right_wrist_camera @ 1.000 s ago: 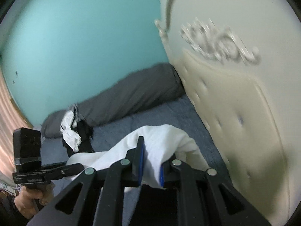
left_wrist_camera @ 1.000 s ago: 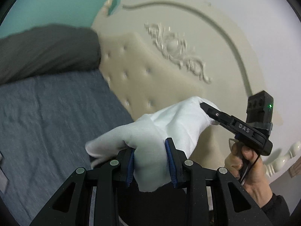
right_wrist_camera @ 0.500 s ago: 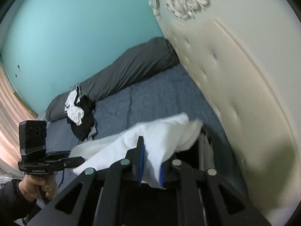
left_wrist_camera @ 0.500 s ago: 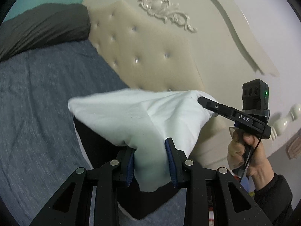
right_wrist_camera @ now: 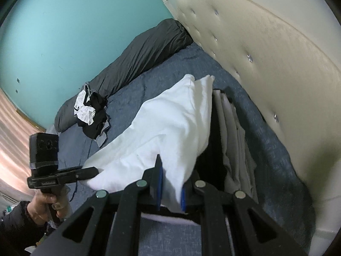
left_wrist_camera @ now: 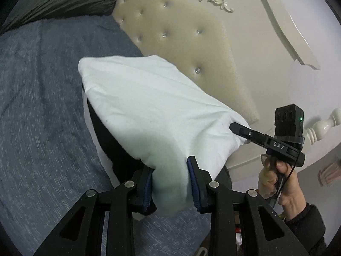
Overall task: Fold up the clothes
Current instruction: 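Lower the shirt onto the folded clothes stack and open both tools, then press and straighten the shirt on the stack with the right tool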
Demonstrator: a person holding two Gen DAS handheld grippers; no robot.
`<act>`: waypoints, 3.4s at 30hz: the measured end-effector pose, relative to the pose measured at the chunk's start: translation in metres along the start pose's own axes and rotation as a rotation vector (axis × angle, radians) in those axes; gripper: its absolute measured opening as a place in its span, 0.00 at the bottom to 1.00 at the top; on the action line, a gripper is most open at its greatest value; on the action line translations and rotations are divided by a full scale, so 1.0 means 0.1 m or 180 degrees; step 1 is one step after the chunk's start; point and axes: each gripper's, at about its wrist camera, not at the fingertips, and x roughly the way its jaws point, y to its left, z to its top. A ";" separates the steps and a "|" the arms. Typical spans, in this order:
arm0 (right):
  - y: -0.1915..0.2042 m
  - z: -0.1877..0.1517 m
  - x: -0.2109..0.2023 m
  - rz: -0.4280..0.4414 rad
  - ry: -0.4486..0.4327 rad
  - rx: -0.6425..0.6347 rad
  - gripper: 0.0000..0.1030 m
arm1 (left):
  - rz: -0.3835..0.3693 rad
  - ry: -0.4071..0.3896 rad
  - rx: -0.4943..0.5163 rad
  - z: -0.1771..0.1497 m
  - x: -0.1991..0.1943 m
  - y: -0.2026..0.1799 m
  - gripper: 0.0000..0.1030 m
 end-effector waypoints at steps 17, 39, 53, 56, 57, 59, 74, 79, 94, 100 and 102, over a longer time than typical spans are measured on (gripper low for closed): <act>-0.25 -0.26 0.01 -0.0302 0.0150 0.0229 0.17 | 0.0136 0.0153 0.0079 -0.27 0.02 0.11 0.35; 0.14 -0.33 0.32 -0.0624 -0.0078 -0.0270 0.07 | 0.0447 0.0033 0.0602 -0.42 0.03 -0.08 0.35; -0.22 -0.66 0.49 -0.0630 -0.0237 0.0048 0.00 | 0.0511 0.0132 0.0797 -0.62 0.25 -0.10 0.34; -0.19 -0.62 0.47 -0.0627 -0.0188 0.0073 0.00 | 0.0490 0.0141 0.0760 -0.61 0.25 -0.11 0.34; -0.17 -0.59 0.44 -0.0606 -0.0174 0.0086 0.00 | 0.0484 0.0135 0.0748 -0.59 0.23 -0.11 0.34; -0.12 -0.49 0.35 -0.0577 -0.0195 0.0083 0.00 | 0.0471 0.0127 0.0732 -0.55 0.20 -0.11 0.34; 0.24 0.82 0.61 -0.0682 -0.0094 -0.0195 0.23 | 0.0311 0.0014 0.0573 -0.26 -0.02 0.08 0.34; 0.21 1.13 0.96 -0.0826 0.0166 -0.0217 0.23 | 0.0267 0.0044 0.0583 -0.30 0.08 0.20 0.34; 0.03 1.52 1.65 -0.1133 0.0476 -0.0239 0.04 | 0.0202 0.0039 0.0736 -0.37 0.11 0.22 0.34; 0.07 1.59 1.73 -0.1421 0.0378 -0.0412 0.01 | 0.0161 0.0016 0.0719 -0.39 0.09 0.24 0.34; 0.06 1.59 1.76 -0.1521 0.0369 -0.0419 0.01 | 0.0157 0.0018 0.0719 -0.40 0.09 0.25 0.34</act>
